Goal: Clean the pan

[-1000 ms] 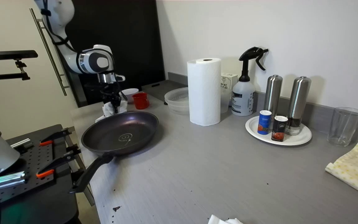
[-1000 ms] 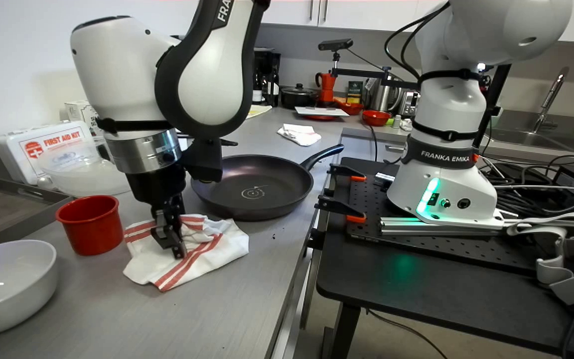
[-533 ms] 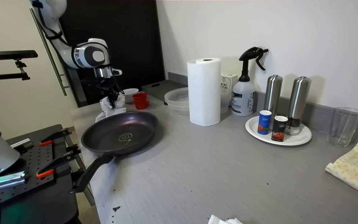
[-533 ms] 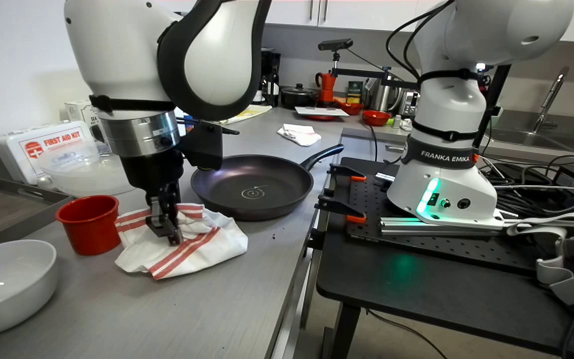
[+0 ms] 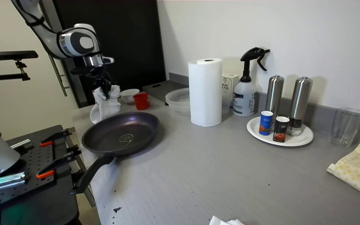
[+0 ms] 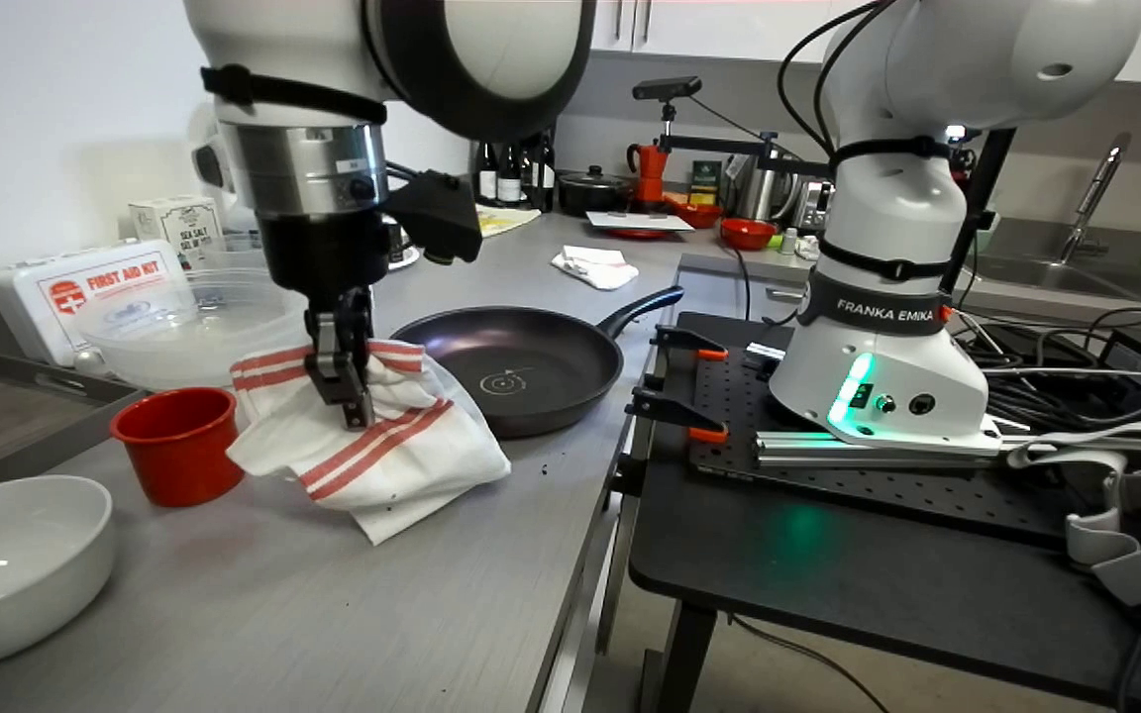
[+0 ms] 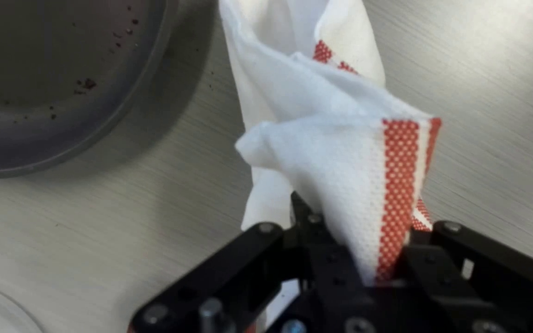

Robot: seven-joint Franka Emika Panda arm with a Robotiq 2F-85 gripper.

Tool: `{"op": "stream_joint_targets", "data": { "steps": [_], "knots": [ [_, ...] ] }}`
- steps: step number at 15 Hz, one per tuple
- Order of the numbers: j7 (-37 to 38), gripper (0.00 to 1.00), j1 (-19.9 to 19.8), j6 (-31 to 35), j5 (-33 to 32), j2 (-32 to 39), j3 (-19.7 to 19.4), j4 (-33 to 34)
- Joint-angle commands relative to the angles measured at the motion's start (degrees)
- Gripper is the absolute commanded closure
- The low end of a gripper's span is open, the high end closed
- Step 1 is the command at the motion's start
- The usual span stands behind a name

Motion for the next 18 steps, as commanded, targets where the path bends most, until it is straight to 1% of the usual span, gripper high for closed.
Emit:
{"op": "stream_joint_targets", "data": {
  "steps": [1, 5, 6, 10, 14, 18],
  "knots": [
    [-1.2, 0.96, -2.8, -1.8, 2.9, -10.7, 2.3, -6.8],
    [-2.2, 0.96, -5.7, -4.3, 7.4, -19.7, 3.3, -10.5],
    [-1.4, 0.96, -6.4, -4.8, 7.8, -21.6, 3.2, -11.2],
    [-2.5, 0.96, -9.9, -7.4, 11.5, -28.1, 1.6, -12.6],
    [-4.0, 0.96, -14.1, -9.3, 13.2, -31.3, -1.2, -12.6],
    [-3.3, 0.96, -19.1, -9.0, 12.3, -31.3, -4.2, -11.6]
  ]
}}
